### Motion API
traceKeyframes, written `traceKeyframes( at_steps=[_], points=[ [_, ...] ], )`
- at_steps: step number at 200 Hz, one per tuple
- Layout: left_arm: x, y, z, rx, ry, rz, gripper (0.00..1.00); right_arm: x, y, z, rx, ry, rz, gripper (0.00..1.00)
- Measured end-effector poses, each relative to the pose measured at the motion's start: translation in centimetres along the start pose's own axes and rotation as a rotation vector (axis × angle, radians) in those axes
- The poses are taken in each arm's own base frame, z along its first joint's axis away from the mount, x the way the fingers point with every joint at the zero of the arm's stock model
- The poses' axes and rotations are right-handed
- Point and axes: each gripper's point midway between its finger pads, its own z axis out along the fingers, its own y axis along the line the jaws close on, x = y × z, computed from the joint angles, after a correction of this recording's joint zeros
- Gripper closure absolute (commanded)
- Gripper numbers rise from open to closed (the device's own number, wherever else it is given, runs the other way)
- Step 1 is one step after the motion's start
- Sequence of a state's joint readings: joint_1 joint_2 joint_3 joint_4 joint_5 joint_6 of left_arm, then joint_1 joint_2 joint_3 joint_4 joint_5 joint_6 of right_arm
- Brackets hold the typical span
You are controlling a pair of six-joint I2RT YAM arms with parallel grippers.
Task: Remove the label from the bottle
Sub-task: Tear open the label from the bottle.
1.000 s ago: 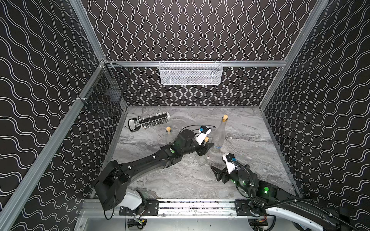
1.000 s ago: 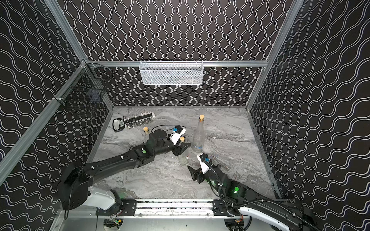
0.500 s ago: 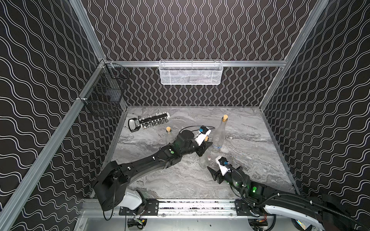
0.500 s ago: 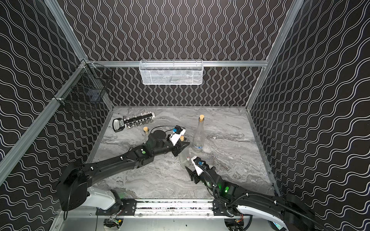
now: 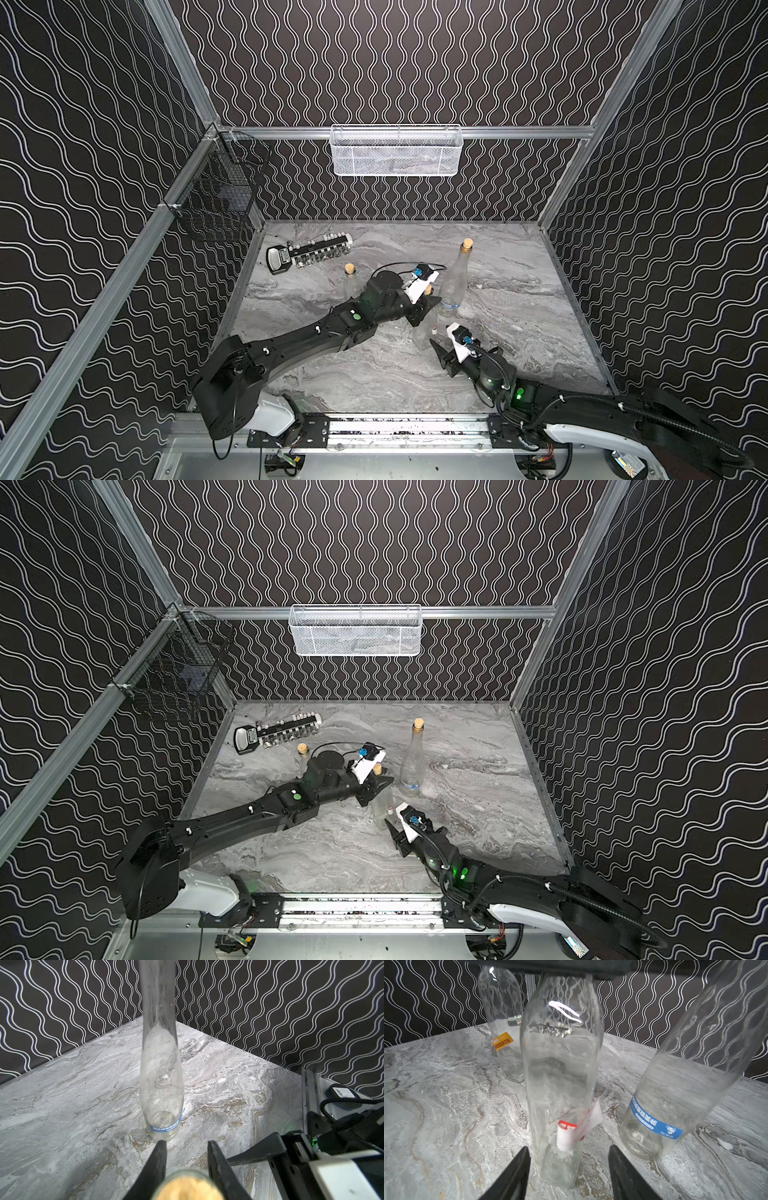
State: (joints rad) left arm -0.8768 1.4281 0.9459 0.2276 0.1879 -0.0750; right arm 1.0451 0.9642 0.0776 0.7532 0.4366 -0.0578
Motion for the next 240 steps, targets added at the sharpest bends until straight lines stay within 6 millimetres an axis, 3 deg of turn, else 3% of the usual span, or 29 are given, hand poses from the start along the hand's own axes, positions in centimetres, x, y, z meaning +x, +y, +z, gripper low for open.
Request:
traceKeyframes(
  at_steps=[72,142,180,240],
  points=[
    [0.1,-0.1,-0.2,0.002,0.004,0.003,1.00,-1.1,-0.9,1.3,0.043,-0.025,0.007,0.48],
    [0.1,-0.1,-0.2,0.001,0.005,0.022,1.00,-0.4,-0.4,1.8,0.019,0.004,-0.004,0.58],
    [0.1,-0.1,-0.2,0.001,0.005,0.022,1.00,-0.4,-0.2,1.8,0.011,0.004,-0.005,0.74],
    [0.1,-0.1,-0.3,-0.002,0.009,0.024,1.00,-0.8,-0.2,1.7,0.000,-0.002,-0.005,0.91]
  ],
)
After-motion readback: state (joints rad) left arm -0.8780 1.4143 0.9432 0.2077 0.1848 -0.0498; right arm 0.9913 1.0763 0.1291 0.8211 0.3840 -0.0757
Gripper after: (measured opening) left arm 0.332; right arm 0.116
